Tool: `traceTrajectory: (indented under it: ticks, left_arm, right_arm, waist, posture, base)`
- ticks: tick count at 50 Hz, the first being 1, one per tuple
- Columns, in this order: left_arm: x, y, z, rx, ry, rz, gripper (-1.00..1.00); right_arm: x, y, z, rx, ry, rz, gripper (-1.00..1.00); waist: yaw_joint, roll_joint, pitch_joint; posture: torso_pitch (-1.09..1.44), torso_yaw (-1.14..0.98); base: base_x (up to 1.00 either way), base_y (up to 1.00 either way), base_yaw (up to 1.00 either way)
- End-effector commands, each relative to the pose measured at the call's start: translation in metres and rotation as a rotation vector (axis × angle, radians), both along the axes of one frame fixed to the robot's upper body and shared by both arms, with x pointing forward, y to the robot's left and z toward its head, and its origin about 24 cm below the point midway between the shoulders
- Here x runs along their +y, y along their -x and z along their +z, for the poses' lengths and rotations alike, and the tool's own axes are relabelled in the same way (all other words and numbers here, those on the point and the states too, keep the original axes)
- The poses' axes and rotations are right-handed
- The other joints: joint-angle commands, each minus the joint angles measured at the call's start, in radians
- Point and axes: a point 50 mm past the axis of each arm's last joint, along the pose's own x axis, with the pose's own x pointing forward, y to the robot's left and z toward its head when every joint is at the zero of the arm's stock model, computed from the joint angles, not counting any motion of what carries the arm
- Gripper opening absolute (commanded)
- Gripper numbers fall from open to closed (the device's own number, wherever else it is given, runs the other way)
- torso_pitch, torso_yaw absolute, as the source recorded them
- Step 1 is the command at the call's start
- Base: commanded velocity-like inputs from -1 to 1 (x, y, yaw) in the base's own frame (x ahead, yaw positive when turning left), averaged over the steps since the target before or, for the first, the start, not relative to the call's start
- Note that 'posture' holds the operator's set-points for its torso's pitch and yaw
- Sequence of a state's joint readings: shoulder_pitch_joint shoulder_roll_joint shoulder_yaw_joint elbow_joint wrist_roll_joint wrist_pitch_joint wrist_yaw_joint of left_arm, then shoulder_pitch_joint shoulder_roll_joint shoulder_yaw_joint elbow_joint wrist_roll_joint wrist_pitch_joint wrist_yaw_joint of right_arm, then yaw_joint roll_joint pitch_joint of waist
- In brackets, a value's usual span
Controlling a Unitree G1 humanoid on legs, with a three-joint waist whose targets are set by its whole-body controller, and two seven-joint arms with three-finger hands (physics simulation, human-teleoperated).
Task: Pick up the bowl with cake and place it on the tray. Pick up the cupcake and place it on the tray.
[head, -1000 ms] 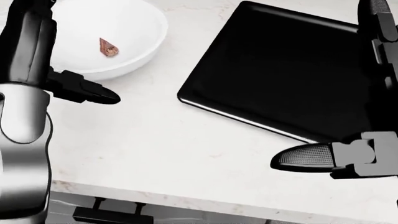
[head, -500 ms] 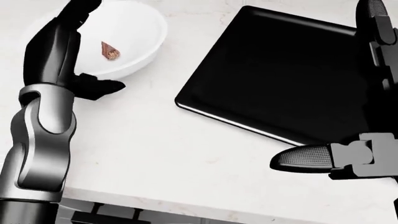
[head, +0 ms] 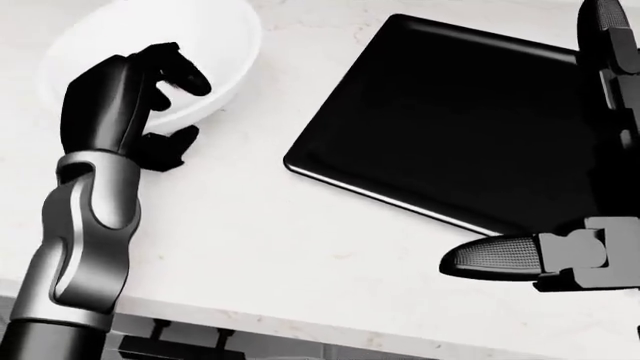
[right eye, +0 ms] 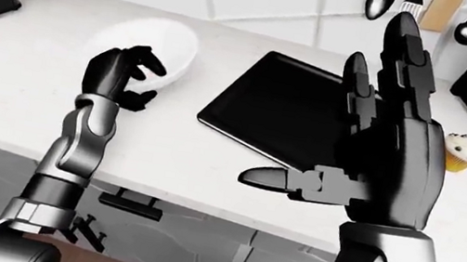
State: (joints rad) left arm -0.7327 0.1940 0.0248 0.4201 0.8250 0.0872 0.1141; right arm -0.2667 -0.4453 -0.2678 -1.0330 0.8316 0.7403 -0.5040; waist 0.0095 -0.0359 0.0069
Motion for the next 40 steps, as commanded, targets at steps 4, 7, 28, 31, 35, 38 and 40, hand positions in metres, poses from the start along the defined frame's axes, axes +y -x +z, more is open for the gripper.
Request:
traceTrajectory:
  ticks: [4, 7, 28, 31, 35, 38, 40]
  left_arm:
    - [-0.004, 0.001, 0.010, -0.014, -0.001, -0.021, -0.65]
    - [-0.004, 0.002, 0.013, -0.017, -0.005, -0.026, -0.76]
    - [-0.024, 0.029, 0.093, -0.146, -0.124, -0.071, -1.00]
    - [-0.027, 0.033, 0.107, -0.187, -0.145, -0.066, -1.00]
    - [-0.034, 0.037, 0.123, -0.244, -0.171, -0.073, -1.00]
    - [-0.040, 0.043, 0.136, -0.295, -0.194, -0.077, -1.00]
    - [-0.046, 0.046, 0.141, -0.310, -0.197, -0.091, -1.00]
  right_arm:
    - [-0.001, 0.004, 0.008, -0.062, -0.002, -0.010, 1.00]
    - [-0.002, 0.005, 0.009, -0.063, -0.002, -0.011, 1.00]
    - [-0.023, 0.020, 0.023, -0.100, -0.017, -0.064, 1.00]
    - [-0.026, 0.024, 0.027, -0.108, -0.017, -0.070, 1.00]
    - [-0.028, 0.026, 0.029, -0.113, -0.019, -0.077, 1.00]
    - [-0.029, 0.026, 0.030, -0.116, -0.021, -0.077, 1.00]
    - [-0.029, 0.027, 0.031, -0.118, -0.020, -0.078, 1.00]
  waist:
    - [-0.001, -0.005, -0.016]
    - [-0.001, -0.007, -0.018]
    - [0.003, -0.028, -0.003]
    - [0.003, -0.030, 0.004]
    - [0.001, -0.032, 0.013]
    - [-0.002, -0.033, 0.016]
    - [-0.003, -0.033, 0.018]
  posture:
    - [0.00, 0.00]
    - [0.00, 0.00]
    - [0.00, 0.00]
    - [0.00, 0.00]
    - [0.00, 0.00]
    - [0.00, 0.00]
    - [0.00, 0.00]
  base:
    - [0.00, 0.00, 0.00]
    - [0.00, 0.00, 0.00]
    - [0.00, 0.00, 0.00]
    - [0.00, 0.00, 0.00]
    - [0.00, 0.00, 0.00]
    - [0.00, 0.00, 0.00]
    - [0.00, 0.00, 0.00]
